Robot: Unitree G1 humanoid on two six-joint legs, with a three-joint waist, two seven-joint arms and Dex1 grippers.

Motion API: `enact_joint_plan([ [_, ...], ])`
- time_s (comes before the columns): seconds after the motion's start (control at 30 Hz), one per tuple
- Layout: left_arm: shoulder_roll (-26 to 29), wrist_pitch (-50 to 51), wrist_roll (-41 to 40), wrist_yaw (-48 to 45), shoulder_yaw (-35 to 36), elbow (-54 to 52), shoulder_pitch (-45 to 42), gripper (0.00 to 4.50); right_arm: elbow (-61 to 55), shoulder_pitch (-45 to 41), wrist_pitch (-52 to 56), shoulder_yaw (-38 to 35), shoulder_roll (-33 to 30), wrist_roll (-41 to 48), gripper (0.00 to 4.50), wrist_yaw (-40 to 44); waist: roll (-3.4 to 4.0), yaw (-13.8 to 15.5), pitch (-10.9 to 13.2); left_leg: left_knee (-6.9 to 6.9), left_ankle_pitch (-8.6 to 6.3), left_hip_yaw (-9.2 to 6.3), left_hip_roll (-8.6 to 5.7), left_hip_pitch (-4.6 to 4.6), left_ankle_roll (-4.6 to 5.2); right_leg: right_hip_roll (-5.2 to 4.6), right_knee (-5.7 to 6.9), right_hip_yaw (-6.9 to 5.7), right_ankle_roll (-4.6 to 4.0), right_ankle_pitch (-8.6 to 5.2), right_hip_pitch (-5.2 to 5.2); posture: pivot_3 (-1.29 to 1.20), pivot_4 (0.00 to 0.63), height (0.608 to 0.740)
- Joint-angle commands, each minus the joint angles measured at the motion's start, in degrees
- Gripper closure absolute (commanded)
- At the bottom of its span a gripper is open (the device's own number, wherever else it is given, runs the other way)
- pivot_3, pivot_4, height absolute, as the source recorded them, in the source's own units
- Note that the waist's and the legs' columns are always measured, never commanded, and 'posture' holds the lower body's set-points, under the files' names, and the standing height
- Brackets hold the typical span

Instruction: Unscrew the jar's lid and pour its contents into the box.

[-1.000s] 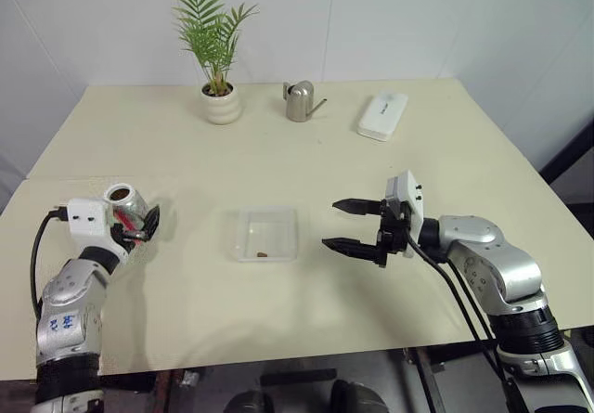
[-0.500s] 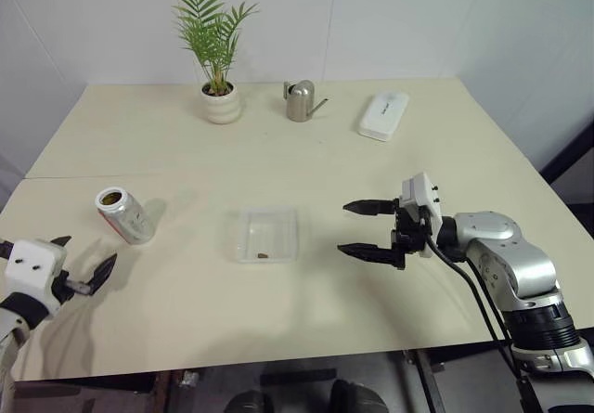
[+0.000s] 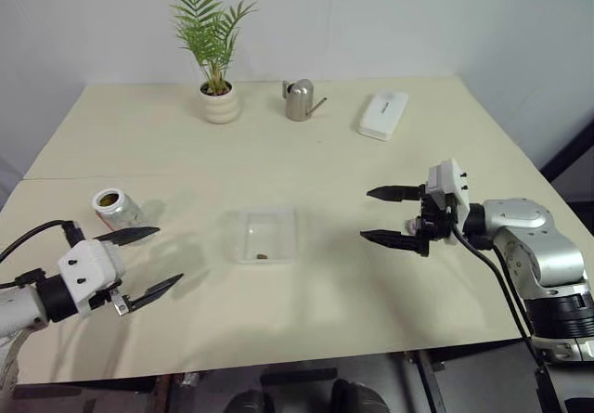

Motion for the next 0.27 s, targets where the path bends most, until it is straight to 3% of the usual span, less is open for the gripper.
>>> enact_joint_plan([
  [0.03, 0.88, -0.42, -0.21, -2.09, -3.04, 2.78, -5.08, 0.01, -0.27, 2.25, -3.67, -2.43, -1.7, -0.94, 0.0, 0.47, 0.0, 0.01, 0.0, 0.01, 0.0, 0.02, 0.0, 0.0, 0.01, 0.01, 0.01, 0.0, 0.0, 0.0, 0.0, 0.0, 0.15, 0.74],
  [0.27, -1.69, -2.52, 0.01, -4.29, -8.51, 9.41, -14.3, 0.01, -5.19, 10.45, -4.14, -6.54, -1.82, -0.67, 0.0, -4.09, 0.0, 0.2, 0.0, 0.04, 0.01, 0.2, 0.04, 0.06, 0.03, 0.06, 0.02, 0.0, 0.01, 0.0, 0.0, 0.0, 0.15, 0.74],
])
